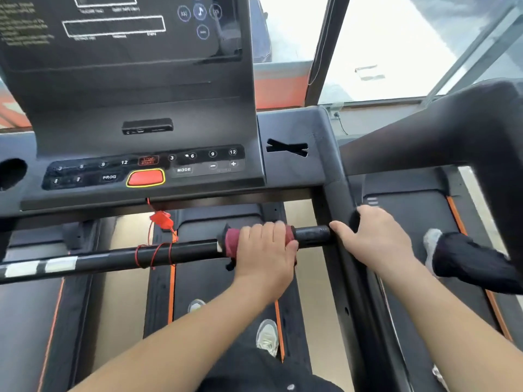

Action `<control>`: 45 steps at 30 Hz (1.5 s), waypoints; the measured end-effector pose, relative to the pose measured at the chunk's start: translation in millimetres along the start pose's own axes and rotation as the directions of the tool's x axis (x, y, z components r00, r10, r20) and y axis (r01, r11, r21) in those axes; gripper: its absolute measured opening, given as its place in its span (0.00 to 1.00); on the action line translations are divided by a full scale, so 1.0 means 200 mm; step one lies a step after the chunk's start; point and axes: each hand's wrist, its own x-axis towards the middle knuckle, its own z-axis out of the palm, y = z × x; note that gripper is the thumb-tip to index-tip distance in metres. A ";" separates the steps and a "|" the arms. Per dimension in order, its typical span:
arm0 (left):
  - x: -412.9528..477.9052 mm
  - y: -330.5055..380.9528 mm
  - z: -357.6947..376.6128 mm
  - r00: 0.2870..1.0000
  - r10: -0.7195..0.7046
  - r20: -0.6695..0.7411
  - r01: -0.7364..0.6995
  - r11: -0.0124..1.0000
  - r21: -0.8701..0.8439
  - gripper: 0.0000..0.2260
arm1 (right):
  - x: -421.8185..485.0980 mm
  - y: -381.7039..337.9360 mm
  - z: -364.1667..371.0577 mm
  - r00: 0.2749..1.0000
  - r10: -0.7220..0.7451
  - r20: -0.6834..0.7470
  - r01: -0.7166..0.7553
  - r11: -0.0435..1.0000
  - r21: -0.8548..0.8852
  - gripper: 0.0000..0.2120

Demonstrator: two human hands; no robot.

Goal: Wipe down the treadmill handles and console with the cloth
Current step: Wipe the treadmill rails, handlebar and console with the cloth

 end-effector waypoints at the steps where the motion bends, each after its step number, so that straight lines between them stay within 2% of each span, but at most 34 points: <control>1: -0.05 0.04 0.04 0.998 0.026 -0.053 -0.027 1.000 -0.006 0.25 | 0.00 0.01 0.01 1.000 -0.001 -0.025 0.001 1.000 0.013 0.26; 3: -0.07 0.07 0.09 0.988 0.066 -0.140 -0.071 0.997 -0.031 0.29 | 0.00 0.02 0.01 0.999 -0.002 -0.043 0.002 1.000 0.017 0.27; 5: 0.05 0.10 0.04 0.983 0.124 -0.134 -0.135 0.988 -0.075 0.26 | 0.01 0.01 0.00 0.999 -0.002 -0.034 0.004 0.999 0.032 0.28; 7: 0.17 0.13 -0.04 0.975 0.214 -0.059 -0.217 0.975 -0.046 0.19 | 0.03 0.02 -0.01 0.999 -0.009 -0.032 0.010 0.999 0.038 0.27; 10: 0.29 0.14 -0.09 0.959 0.270 0.091 -0.251 0.951 -0.182 0.11 | 0.02 0.03 -0.01 0.999 -0.014 -0.047 0.016 0.999 0.042 0.28; 11: 0.30 0.14 -0.09 0.963 0.251 0.102 -0.223 0.948 -0.227 0.12 | 0.01 0.03 -0.01 0.999 -0.015 -0.051 0.017 0.999 0.044 0.28; 13: 0.26 0.14 -0.09 0.985 0.172 0.035 -0.156 0.951 -0.268 0.15 | 0.00 0.03 0.00 0.998 -0.018 -0.054 0.021 0.998 0.053 0.28; 15: 0.18 0.11 -0.08 0.989 0.133 -0.063 -0.141 0.980 -0.143 0.20 | -0.01 0.03 0.00 0.999 -0.018 -0.049 0.021 0.998 0.054 0.27; 17: 0.13 0.03 -0.10 0.997 0.074 0.020 -0.073 0.997 -0.039 0.31 | -0.01 0.03 -0.01 0.999 -0.020 -0.039 0.022 0.998 0.052 0.27; 19: 0.17 -0.03 -0.16 0.980 -0.026 0.197 0.040 0.997 -0.068 0.39 | 0.00 0.03 -0.01 0.999 -0.024 -0.038 0.025 0.998 0.050 0.26; 21: 0.25 -0.02 -0.18 0.960 -0.009 0.278 0.041 0.993 -0.112 0.36 | 0.01 0.03 -0.01 0.999 -0.026 -0.037 0.027 0.999 0.041 0.26; 23: 0.26 0.07 -0.17 0.976 0.106 0.192 -0.094 0.993 -0.072 0.25 | 0.01 0.04 -0.01 0.999 -0.029 -0.044 0.031 0.999 0.039 0.26; 25: 0.17 0.16 -0.11 0.991 0.127 0.049 -0.128 0.992 0.000 0.18 | 0.01 0.04 0.00 0.998 -0.035 -0.058 0.037 0.999 0.034 0.26; 27: 0.04 0.22 -0.03 0.996 0.092 0.009 -0.091 0.989 -0.119 0.23 | 0.01 0.04 0.00 0.997 -0.038 -0.066 0.040 0.999 0.028 0.26; 30: 0.02 0.23 0.02 0.977 0.170 -0.131 -0.192 0.965 -0.178 0.25 | 0.02 0.04 0.00 0.997 -0.040 -0.064 0.042 0.999 0.034 0.28; 32: 0.15 0.22 -0.06 0.978 0.194 -0.078 -0.207 0.953 -0.221 0.19 | 0.02 0.04 -0.01 0.998 -0.034 -0.061 0.037 0.999 0.036 0.27; 35: 0.37 0.24 -0.17 0.961 0.191 0.199 -0.150 0.968 -0.203 0.12 | 0.01 0.03 -0.02 0.998 -0.029 -0.047 0.030 0.999 0.030 0.26; 36: 0.39 0.25 -0.17 0.964 0.162 0.210 -0.125 0.976 -0.180 0.12 | 0.01 0.03 -0.02 0.999 -0.028 -0.044 0.030 0.999 0.029 0.26; 38: 0.29 0.30 -0.11 0.992 0.123 0.040 -0.118 0.987 -0.112 0.13 | 0.01 0.03 -0.01 0.999 -0.028 -0.042 0.030 0.999 0.029 0.25; 41: -0.01 0.34 0.04 0.980 0.117 -0.164 -0.155 0.958 -0.240 0.23 | 0.01 0.03 -0.01 0.998 -0.032 -0.054 0.034 0.999 0.040 0.26; 43: -0.10 0.32 0.09 0.964 0.186 -0.189 -0.224 0.954 -0.201 0.27 | 0.01 0.03 -0.01 0.998 -0.034 -0.060 0.036 0.999 0.038 0.27; 45: -0.04 0.29 0.04 0.960 0.250 -0.126 -0.273 0.936 -0.223 0.29 | 0.01 0.03 0.00 0.997 -0.039 -0.064 0.041 0.999 0.034 0.26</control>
